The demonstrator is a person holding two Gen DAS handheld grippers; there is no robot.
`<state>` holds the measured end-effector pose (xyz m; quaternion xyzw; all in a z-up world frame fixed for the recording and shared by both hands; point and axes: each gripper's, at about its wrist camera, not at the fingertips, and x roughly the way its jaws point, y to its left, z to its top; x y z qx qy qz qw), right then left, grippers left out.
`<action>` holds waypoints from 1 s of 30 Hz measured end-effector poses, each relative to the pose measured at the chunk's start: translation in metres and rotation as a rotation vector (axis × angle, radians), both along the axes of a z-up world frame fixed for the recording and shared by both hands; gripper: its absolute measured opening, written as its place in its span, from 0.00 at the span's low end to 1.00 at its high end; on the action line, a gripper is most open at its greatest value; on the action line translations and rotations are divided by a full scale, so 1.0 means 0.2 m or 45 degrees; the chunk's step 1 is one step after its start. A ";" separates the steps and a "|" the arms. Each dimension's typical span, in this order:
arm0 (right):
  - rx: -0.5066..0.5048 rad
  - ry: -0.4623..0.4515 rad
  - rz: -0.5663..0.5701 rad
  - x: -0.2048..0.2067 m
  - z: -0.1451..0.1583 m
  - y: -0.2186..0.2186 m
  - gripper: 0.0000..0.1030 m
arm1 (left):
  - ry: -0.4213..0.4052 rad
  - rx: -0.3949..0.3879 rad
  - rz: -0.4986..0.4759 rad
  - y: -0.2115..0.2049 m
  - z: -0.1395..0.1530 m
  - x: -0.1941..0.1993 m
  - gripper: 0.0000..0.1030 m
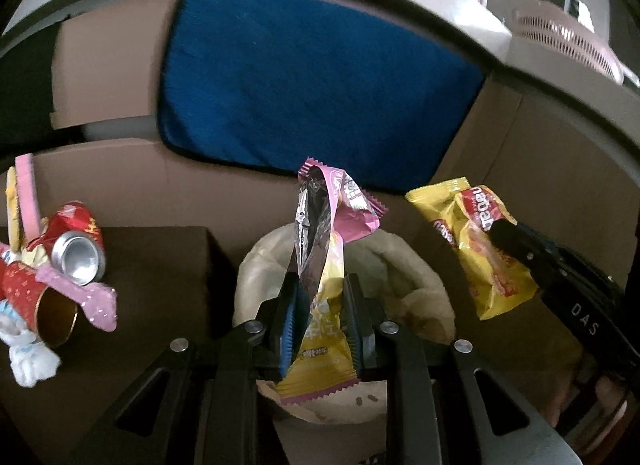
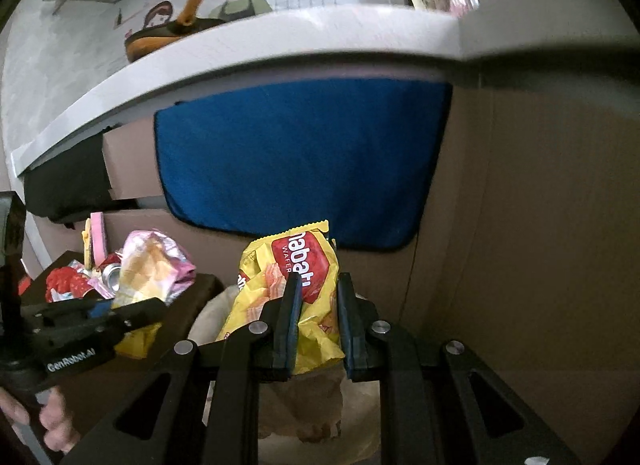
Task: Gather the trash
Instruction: 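Carry both bags over the bin and open both tools to drop them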
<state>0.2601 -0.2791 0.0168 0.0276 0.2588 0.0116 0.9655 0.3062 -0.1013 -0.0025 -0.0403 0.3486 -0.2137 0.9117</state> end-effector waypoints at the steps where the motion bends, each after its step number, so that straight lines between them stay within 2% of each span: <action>1: 0.011 0.013 0.003 0.01 -0.02 -0.01 0.15 | 0.002 0.020 0.002 -0.02 -0.02 0.01 0.22; 10: 0.083 0.100 0.023 0.13 -0.17 -0.05 0.16 | 0.074 0.038 0.024 -0.06 -0.10 0.12 0.22; 18: 0.093 0.144 0.007 0.21 -0.24 -0.05 0.17 | 0.146 0.008 -0.051 -0.06 -0.13 0.20 0.28; 22: 0.096 0.158 -0.004 0.22 -0.26 -0.05 0.22 | 0.204 -0.040 -0.092 -0.05 -0.15 0.22 0.43; 23: 0.104 0.173 0.007 0.23 -0.27 -0.05 0.25 | 0.213 -0.045 -0.106 -0.05 -0.17 0.24 0.45; 25: 0.122 0.181 0.012 0.23 -0.28 -0.06 0.42 | 0.218 -0.062 -0.118 -0.04 -0.16 0.24 0.50; 30: 0.099 0.168 -0.033 0.21 -0.27 -0.05 0.45 | 0.182 -0.077 -0.052 0.04 -0.11 0.24 0.52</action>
